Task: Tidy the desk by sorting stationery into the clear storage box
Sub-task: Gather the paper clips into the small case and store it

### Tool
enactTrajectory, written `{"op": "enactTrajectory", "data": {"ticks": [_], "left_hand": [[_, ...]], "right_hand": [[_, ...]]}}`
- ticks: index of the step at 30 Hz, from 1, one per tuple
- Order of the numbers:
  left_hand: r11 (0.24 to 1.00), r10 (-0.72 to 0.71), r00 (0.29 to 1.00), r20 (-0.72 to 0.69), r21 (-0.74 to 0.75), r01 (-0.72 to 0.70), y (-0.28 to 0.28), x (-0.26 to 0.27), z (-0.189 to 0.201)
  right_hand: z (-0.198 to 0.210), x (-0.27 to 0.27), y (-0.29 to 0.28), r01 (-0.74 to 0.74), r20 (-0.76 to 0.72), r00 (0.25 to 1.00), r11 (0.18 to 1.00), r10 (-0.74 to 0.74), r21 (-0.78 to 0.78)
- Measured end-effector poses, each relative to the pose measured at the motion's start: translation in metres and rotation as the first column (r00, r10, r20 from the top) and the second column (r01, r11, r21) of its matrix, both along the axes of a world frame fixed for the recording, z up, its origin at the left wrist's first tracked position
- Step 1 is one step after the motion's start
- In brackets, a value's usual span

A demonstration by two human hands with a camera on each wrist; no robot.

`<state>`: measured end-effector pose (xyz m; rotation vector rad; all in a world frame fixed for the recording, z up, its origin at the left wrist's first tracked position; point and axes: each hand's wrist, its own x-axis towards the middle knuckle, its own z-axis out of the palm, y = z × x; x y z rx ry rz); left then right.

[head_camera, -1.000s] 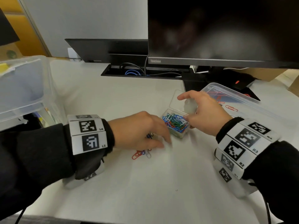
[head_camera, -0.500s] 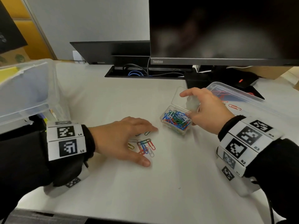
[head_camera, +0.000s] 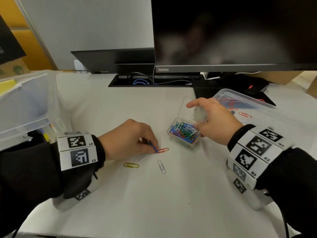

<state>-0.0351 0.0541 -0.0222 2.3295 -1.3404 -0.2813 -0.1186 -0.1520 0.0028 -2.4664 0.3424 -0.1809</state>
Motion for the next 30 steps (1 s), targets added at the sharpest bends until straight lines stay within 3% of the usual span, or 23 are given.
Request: {"op": "enactTrajectory", "data": {"ticks": [6,10,13,15,18,20,21,25,27,30], "left_hand": [[0.939,0.049,0.994,0.094,-0.344,-0.014,-0.028,0.006,0.015],[0.912,-0.035,0.993,0.115,-0.402,0.078,-0.053,0.003,0.02],[0.939,-0.121,0.983,0.136,-0.306,0.158,-0.061,-0.002,0.019],[0.958,-0.07,0.982,0.174,-0.264,0.115,-0.058,-0.001,0.018],[0.942,0.211,0.961,0.178,-0.3,-0.151,-0.045,0.006,0.016],[0.936,0.336,0.926,0.175,-0.171,-0.307,-0.031,0.01,0.012],[0.947,0.32,0.931,0.174,-0.069,-0.312,-0.023,0.012,0.01],[0.968,0.044,0.998,0.053,0.244,-0.055,0.0,0.003,0.006],[0.962,-0.091,0.996,-0.001,0.257,0.089,0.002,-0.003,0.003],[0.965,-0.141,0.989,-0.05,0.215,0.149,-0.002,-0.013,0.003]], "right_hand": [[-0.001,0.0,0.0,-0.009,0.0,1.0,1.0,0.009,0.016],[-0.001,0.0,0.001,-0.03,0.002,1.0,0.999,0.03,0.021],[-0.002,0.0,-0.001,-0.015,0.023,1.0,0.999,0.014,0.035],[-0.002,0.0,-0.002,0.009,0.025,1.0,0.999,-0.01,0.05],[-0.002,0.0,-0.002,0.022,0.022,0.999,0.998,-0.023,0.065],[-0.002,0.0,-0.002,0.023,0.023,0.999,0.998,-0.025,0.061],[-0.002,0.0,-0.002,0.026,0.024,0.999,0.998,-0.028,0.063],[-0.002,0.0,-0.001,0.04,0.025,0.999,0.997,-0.042,0.073],[-0.001,0.0,-0.001,0.038,0.019,0.999,0.997,-0.039,0.071],[-0.002,0.001,-0.001,0.038,0.021,0.999,0.997,-0.039,0.061]]}}
